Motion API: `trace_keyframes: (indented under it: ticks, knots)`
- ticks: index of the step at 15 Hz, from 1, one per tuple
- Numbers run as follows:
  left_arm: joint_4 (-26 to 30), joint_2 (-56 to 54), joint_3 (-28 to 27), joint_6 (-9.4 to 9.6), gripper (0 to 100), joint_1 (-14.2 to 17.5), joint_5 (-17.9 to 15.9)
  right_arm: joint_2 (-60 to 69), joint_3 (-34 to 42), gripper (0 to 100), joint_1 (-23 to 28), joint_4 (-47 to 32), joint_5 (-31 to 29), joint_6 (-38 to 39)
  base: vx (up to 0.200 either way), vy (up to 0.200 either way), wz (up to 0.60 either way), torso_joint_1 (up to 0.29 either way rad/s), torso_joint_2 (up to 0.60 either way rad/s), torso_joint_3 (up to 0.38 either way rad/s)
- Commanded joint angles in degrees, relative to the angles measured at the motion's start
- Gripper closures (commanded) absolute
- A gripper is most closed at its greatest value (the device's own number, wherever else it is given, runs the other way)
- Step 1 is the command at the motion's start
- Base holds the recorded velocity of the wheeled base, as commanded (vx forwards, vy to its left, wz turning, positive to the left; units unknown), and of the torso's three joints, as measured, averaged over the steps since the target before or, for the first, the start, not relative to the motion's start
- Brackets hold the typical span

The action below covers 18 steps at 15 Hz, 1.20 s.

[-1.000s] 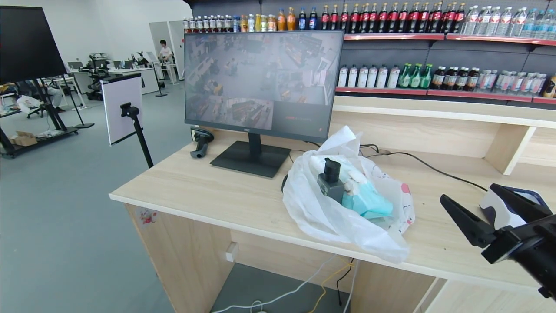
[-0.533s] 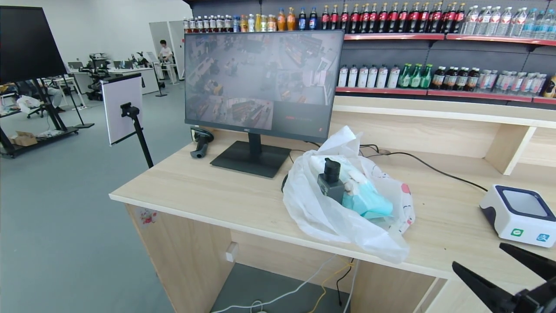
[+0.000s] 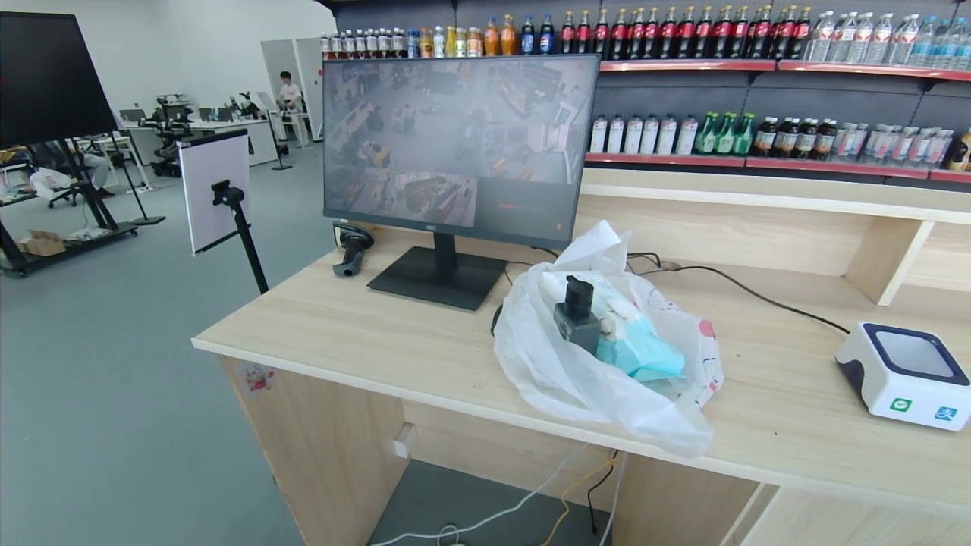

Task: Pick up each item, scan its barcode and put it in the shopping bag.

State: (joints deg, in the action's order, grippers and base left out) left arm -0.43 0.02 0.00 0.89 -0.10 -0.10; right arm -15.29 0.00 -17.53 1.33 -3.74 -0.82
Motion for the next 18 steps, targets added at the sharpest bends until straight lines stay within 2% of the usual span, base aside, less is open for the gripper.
trace_keyframes:
  ticks: [1,3,5,10,13,17,18]
  knots:
    - [0.0,0.0,0.0,-0.01,0,0.0,0.0,5.3,0.0,0,4.9,-1.2,0.0,1.4,0.0,0.0,0.0,0.0,0.0,0.0]
    - [0.0,0.0,0.0,-0.1,0,0.0,0.0,6.3,0.0,0,12.7,-1.2,0.0,1.3,0.0,0.0,0.0,0.0,0.0,0.0]
    - [0.0,0.0,0.0,-0.1,0,0.0,0.0,12.0,0.0,0,17.4,-1.2,0.0,1.3,0.0,0.0,0.0,0.0,0.0,0.0]
    - [0.0,0.0,0.0,-0.1,0,0.0,0.0,15.3,0.0,0,17.7,-1.2,-0.2,1.4,0.0,0.0,0.0,0.0,0.0,0.0]
    - [0.0,0.0,0.0,-0.1,0,0.0,0.0,15.3,0.0,0,17.6,-1.2,0.4,-2.3,-0.2,0.0,0.0,0.007,0.0,0.005]
    - [0.0,0.0,0.0,-0.1,0,0.0,0.0,15.3,0.0,0,17.7,-1.2,0.6,-2.1,-0.2,0.0,0.0,0.001,0.0,0.005]
    - [0.0,0.0,0.0,-0.01,0,0.0,0.0,15.3,0.0,0,17.6,-1.2,0.6,-2.1,0.0,0.0,0.0,0.0,0.0,0.0]
